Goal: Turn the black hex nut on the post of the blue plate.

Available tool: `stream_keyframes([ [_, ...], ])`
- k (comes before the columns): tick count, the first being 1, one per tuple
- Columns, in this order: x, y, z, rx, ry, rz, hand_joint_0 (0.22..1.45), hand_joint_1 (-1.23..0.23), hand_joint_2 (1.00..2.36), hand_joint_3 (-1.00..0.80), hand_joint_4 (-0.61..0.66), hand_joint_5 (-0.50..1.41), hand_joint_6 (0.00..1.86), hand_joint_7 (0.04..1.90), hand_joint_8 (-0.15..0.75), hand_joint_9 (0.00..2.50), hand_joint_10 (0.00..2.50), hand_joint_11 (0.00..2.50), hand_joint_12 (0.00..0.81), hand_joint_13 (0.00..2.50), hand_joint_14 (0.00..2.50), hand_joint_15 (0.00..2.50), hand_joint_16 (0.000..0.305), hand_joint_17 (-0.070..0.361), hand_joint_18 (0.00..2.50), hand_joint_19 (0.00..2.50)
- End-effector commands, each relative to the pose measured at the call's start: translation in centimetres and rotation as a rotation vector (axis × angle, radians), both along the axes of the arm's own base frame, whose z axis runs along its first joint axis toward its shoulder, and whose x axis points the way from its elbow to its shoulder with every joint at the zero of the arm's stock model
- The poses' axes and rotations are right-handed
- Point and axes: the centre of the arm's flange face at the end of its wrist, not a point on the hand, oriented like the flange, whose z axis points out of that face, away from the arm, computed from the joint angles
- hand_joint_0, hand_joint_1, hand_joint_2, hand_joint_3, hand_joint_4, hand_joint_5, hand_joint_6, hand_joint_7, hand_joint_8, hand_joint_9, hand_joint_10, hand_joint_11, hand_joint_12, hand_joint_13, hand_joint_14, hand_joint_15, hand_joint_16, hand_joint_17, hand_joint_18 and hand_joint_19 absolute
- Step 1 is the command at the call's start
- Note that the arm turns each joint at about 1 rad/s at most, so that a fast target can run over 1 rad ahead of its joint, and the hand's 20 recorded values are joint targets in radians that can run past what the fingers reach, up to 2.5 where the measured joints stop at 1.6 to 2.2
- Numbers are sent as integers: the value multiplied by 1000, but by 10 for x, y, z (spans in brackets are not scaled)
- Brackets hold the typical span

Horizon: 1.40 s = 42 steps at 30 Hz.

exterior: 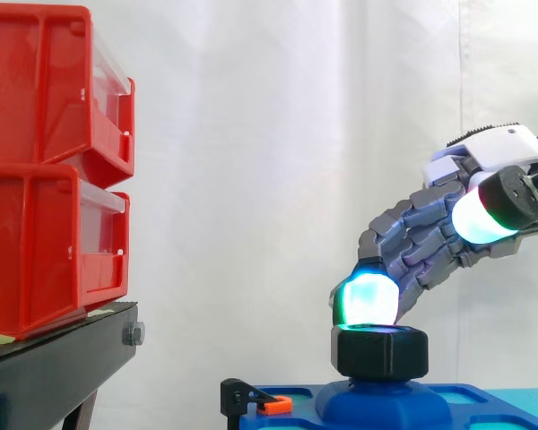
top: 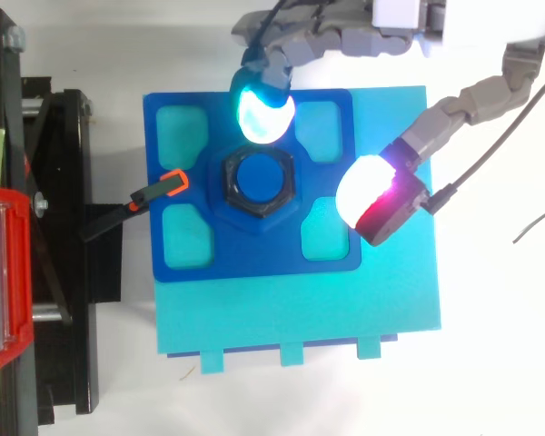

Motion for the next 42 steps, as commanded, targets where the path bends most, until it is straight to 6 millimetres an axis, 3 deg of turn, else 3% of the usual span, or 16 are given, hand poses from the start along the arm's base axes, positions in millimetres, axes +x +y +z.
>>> stream_keyframes([
  [1,-3,3,-1,-11,24,6,470,-481,1000,-500,425,-239,504,902,435,301,0,51,543,428,4,419,65,147,298,321],
  [4,-3,4,3,-10,28,7,470,-480,1000,-500,424,-238,504,902,435,301,0,51,543,429,4,416,65,147,302,320],
  [14,3,11,56,-47,53,15,470,-480,1000,-500,426,-239,504,899,435,300,0,41,542,434,4,415,65,147,311,325],
  [17,5,12,62,-49,49,10,469,-481,1000,-500,425,-239,504,900,434,300,0,42,543,430,4,416,65,147,312,327],
  [32,20,28,65,-63,-15,-53,470,-483,1000,-500,425,-240,504,897,433,301,0,51,542,429,4,411,65,147,310,324],
  [34,24,32,65,-64,-41,-51,459,-537,1000,-500,422,-239,504,900,439,305,2,34,548,433,4,414,66,149,317,321],
  [42,33,52,36,-29,-105,-55,399,-662,1000,-500,405,-239,504,914,449,303,0,33,572,452,4,387,72,162,355,286],
])
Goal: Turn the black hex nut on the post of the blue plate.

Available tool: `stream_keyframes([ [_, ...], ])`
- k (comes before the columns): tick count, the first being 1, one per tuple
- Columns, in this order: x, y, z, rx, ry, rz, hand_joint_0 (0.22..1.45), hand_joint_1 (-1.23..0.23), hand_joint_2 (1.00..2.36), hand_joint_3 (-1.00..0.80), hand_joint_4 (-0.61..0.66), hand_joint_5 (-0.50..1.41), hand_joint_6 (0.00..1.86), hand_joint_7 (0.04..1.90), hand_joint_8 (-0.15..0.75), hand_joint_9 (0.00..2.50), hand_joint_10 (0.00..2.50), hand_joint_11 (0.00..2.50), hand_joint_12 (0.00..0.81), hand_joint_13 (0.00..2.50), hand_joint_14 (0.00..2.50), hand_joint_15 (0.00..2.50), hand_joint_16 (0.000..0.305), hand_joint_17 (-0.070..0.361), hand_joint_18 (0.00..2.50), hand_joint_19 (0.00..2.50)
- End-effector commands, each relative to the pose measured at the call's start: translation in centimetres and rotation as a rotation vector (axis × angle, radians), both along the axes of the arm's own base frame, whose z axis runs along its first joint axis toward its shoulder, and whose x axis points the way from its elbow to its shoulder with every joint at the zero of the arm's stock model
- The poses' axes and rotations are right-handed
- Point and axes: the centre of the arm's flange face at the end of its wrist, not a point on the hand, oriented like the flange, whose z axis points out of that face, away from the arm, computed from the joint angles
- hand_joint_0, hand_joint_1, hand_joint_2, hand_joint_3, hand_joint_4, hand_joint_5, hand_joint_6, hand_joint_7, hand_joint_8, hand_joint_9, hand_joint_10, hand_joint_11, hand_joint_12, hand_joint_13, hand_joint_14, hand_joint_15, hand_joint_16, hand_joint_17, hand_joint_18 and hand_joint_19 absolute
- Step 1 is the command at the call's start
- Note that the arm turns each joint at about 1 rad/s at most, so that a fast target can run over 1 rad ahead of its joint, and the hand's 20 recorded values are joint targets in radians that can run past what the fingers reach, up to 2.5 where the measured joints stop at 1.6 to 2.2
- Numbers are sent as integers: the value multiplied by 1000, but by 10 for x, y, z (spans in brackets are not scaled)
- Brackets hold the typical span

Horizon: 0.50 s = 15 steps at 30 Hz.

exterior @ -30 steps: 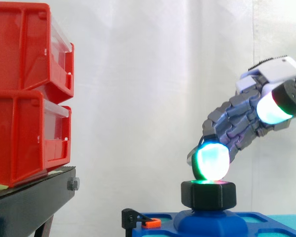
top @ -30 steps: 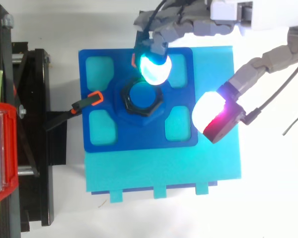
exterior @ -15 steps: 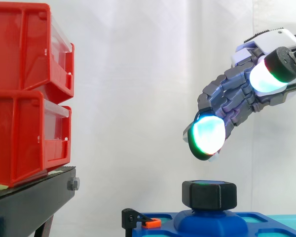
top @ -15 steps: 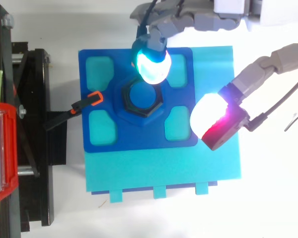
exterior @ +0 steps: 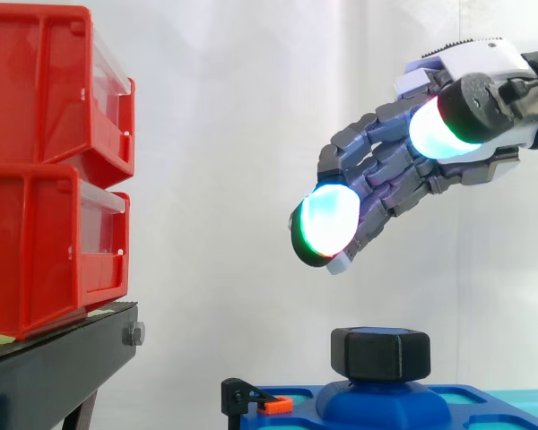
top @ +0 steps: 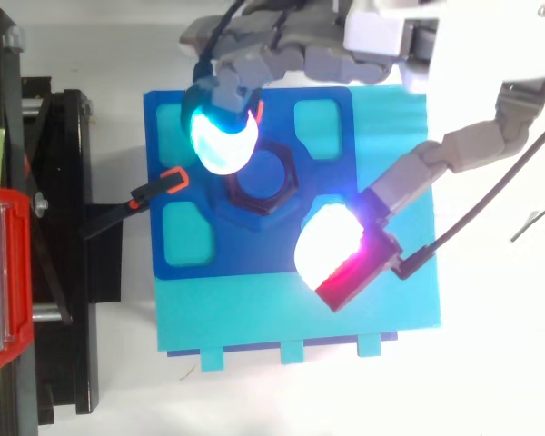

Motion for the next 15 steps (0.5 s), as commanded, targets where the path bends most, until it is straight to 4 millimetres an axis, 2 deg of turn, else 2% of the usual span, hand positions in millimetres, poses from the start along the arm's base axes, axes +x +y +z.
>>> stream_keyframes([
  [1,3,7,-11,17,-26,-8,391,-656,1000,-500,411,-239,504,904,453,305,0,24,576,452,4,388,73,164,359,293],
  [6,8,13,-29,19,-55,-11,386,-575,1000,-500,416,-240,504,890,460,298,0,23,586,446,6,389,75,168,351,296],
  [8,10,13,-30,20,-63,-11,389,-541,1000,-500,419,-240,504,885,459,296,0,28,583,441,3,395,74,168,346,306],
  [15,17,14,-53,45,-42,-6,402,-493,1000,-500,419,-242,504,868,456,293,1,26,582,433,4,406,74,166,331,325],
])
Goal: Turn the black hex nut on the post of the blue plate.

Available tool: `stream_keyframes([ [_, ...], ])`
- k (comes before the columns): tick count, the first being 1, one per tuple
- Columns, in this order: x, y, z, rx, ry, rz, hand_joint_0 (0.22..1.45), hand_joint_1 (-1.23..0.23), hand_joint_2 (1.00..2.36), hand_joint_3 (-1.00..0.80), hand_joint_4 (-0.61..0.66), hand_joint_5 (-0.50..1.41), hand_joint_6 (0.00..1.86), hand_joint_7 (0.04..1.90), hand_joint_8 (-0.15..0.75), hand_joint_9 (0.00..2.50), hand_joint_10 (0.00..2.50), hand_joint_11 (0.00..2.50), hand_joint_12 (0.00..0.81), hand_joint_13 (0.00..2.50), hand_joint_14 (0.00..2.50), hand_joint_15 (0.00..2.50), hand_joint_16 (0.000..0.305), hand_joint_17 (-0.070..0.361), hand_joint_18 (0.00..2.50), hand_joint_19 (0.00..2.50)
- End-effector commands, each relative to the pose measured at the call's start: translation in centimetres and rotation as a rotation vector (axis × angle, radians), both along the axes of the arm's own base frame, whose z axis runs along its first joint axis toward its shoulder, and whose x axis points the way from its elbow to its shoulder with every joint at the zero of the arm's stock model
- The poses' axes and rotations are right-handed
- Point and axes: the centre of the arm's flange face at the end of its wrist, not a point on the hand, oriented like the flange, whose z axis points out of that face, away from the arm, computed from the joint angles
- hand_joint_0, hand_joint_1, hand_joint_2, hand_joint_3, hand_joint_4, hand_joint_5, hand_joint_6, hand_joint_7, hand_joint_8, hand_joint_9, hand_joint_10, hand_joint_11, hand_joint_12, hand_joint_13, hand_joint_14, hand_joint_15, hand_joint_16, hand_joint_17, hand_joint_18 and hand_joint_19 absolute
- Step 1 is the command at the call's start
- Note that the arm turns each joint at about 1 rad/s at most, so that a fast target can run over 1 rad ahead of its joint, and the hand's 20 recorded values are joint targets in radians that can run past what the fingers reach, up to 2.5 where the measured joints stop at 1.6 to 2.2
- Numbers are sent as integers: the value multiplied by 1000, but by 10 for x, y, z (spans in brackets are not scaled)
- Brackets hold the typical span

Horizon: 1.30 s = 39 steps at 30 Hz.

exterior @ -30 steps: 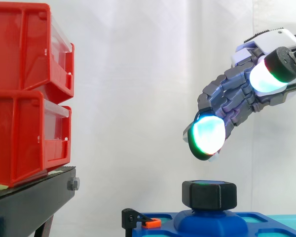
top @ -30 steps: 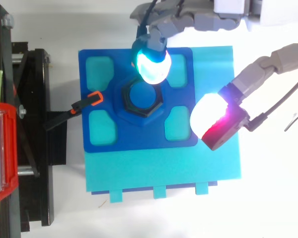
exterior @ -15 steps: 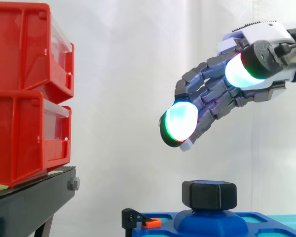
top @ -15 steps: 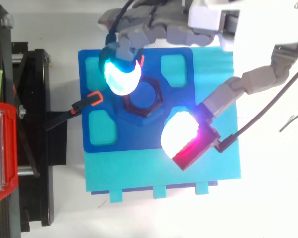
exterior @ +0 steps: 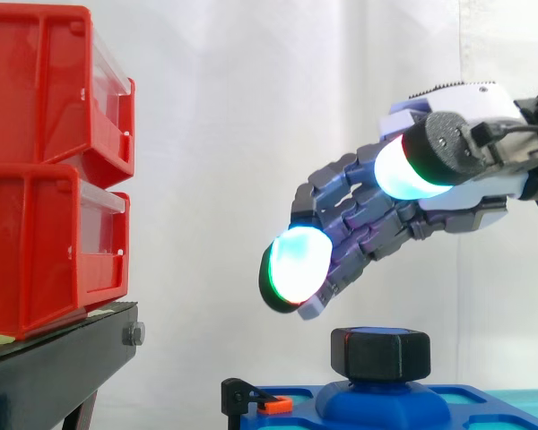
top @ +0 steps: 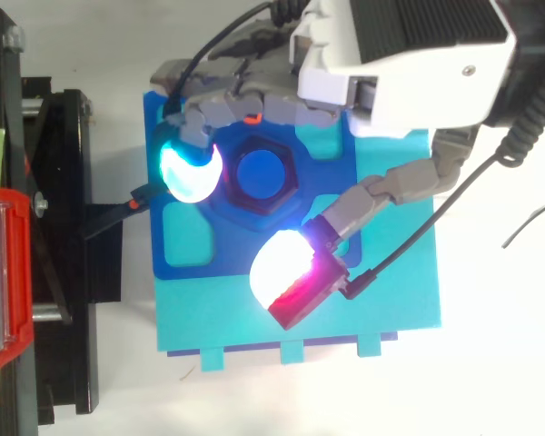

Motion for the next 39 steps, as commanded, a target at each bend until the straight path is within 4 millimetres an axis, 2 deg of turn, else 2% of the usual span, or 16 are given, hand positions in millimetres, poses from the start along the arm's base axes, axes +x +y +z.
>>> stream_keyframes([
  [1,2,0,-8,13,8,-1,402,-492,1000,-500,419,-243,504,868,461,293,2,30,584,435,4,407,74,166,331,327],
  [8,1,0,-9,13,14,2,405,-478,1000,-500,425,-244,504,859,462,293,0,34,586,435,4,414,74,166,333,327],
  [22,-1,-4,-10,14,30,-2,395,-727,1000,-500,393,-244,503,857,461,297,0,7,582,442,4,382,71,159,318,258],
  [24,0,-3,-11,12,28,-1,394,-721,1000,-500,392,-244,504,856,461,297,0,15,580,444,4,389,71,159,317,266],
  [28,4,-4,-25,17,36,-3,394,-703,1000,-500,395,-244,504,853,462,300,0,9,583,445,4,393,71,159,317,273],
  [39,6,-2,-24,23,20,0,392,-655,1000,-500,403,-245,503,848,469,304,0,22,590,449,4,395,71,160,317,279],
])
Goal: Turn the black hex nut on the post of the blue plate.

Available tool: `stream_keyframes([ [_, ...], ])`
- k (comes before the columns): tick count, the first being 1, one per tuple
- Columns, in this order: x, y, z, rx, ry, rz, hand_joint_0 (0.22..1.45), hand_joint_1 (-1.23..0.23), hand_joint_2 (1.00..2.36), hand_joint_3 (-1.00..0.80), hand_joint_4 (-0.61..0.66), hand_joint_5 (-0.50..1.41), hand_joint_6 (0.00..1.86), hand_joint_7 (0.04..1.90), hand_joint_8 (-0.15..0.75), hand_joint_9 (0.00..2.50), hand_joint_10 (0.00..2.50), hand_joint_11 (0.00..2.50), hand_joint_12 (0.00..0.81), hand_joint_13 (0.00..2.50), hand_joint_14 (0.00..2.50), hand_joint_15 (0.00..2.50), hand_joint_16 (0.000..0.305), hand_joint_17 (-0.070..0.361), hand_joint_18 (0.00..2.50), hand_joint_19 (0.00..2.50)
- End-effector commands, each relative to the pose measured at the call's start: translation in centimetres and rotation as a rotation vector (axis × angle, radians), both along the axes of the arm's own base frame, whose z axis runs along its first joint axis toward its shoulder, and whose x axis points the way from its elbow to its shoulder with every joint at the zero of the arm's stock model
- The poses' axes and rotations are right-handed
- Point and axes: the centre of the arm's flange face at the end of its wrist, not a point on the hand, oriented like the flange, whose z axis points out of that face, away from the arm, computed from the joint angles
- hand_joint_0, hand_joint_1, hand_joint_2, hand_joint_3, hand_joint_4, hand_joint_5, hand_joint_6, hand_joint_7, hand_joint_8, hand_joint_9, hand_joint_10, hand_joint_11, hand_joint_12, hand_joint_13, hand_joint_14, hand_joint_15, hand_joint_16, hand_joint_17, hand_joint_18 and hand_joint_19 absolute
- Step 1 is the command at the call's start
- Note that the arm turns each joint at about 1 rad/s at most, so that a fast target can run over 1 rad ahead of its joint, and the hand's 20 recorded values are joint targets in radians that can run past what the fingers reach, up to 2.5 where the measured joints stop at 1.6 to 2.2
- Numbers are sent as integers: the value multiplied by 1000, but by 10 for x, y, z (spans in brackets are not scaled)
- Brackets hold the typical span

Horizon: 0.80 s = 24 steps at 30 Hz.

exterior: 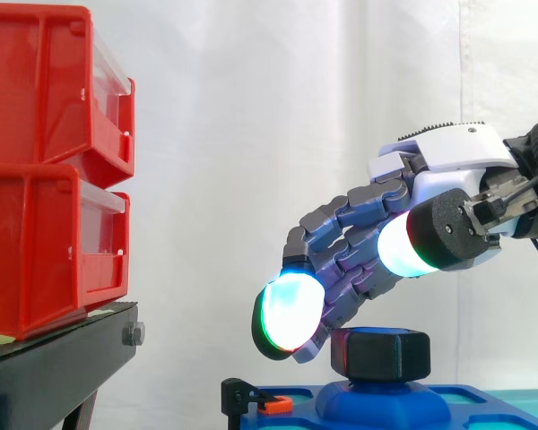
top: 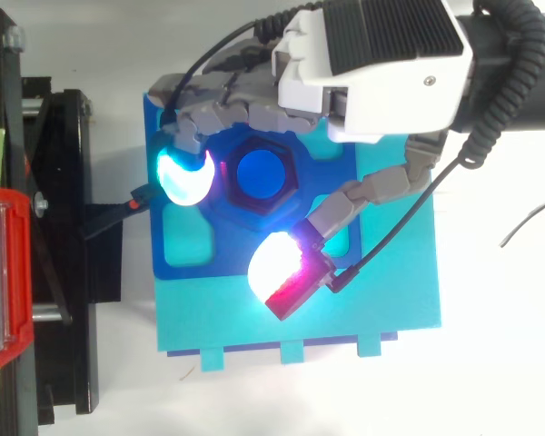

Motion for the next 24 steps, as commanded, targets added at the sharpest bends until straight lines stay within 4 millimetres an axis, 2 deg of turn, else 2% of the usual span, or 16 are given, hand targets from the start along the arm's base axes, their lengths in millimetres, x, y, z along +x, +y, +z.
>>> stream_keyframes([
  [1,0,0,0,1,1,1,392,-630,1000,-500,406,-245,503,844,470,304,0,26,590,448,4,406,72,161,318,287],
  [24,-3,1,-4,-4,23,3,411,-552,1000,-500,422,-245,504,856,465,297,0,18,584,440,5,413,72,161,328,307],
])
